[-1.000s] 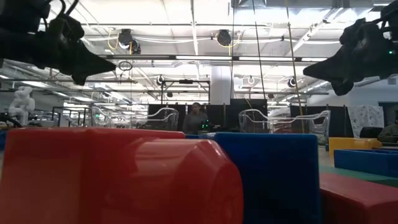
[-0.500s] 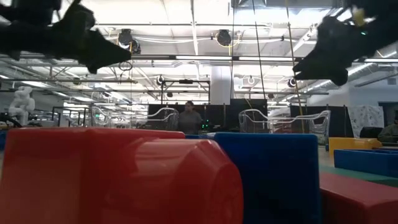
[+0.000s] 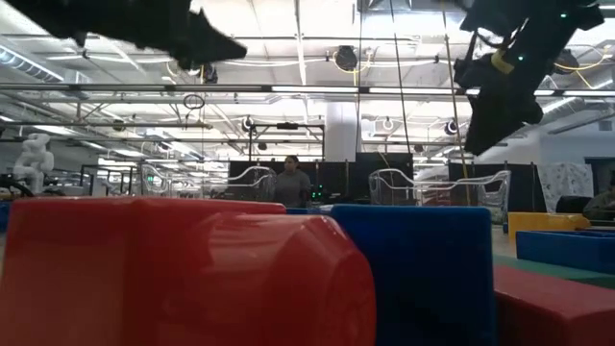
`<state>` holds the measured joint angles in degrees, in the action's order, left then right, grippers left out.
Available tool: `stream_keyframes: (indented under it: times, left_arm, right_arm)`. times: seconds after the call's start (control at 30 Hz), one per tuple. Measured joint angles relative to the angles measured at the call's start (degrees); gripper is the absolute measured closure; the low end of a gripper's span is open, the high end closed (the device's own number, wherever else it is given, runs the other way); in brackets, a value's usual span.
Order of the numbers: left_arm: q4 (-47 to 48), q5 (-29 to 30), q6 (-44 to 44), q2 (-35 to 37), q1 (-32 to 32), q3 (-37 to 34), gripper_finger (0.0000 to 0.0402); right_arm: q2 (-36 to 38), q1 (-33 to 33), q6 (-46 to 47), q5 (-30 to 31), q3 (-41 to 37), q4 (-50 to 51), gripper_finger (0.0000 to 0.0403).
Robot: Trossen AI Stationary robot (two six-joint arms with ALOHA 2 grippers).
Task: Sort blocks by size
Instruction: Put the blue block into the top right transparent bin
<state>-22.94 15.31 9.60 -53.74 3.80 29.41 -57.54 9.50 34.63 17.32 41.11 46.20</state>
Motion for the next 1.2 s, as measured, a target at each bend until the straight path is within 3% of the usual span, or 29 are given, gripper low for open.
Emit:
stream_keyframes:
  times: [0.37, 0.6, 0.9, 1.2]
  left_arm:
    - [6.9, 0.0, -1.1, -0.2, 5.4, 11.2, 0.0317]
    - [8.8, -1.9, -3.1, -1.9, 7.5, 11.4, 0.0317]
    - [7.9, -1.9, 4.5, -4.3, 7.5, 11.4, 0.0317]
    - [16.2, -6.2, 2.7, -5.6, 8.7, 11.4, 0.0317]
  right_arm:
    - [-8.5, 8.2, -2.5, -2.4, 0.4, 10.7, 0.0243]
    - [-15.2, 12.9, -8.6, -5.6, 0.4, 10.3, 0.0220]
    - [-21.4, 16.3, -13.4, -5.6, 0.4, 6.6, 0.0197]
    - [-26.3, 17.6, -16.2, -5.7, 0.4, 5.2, 0.0197]
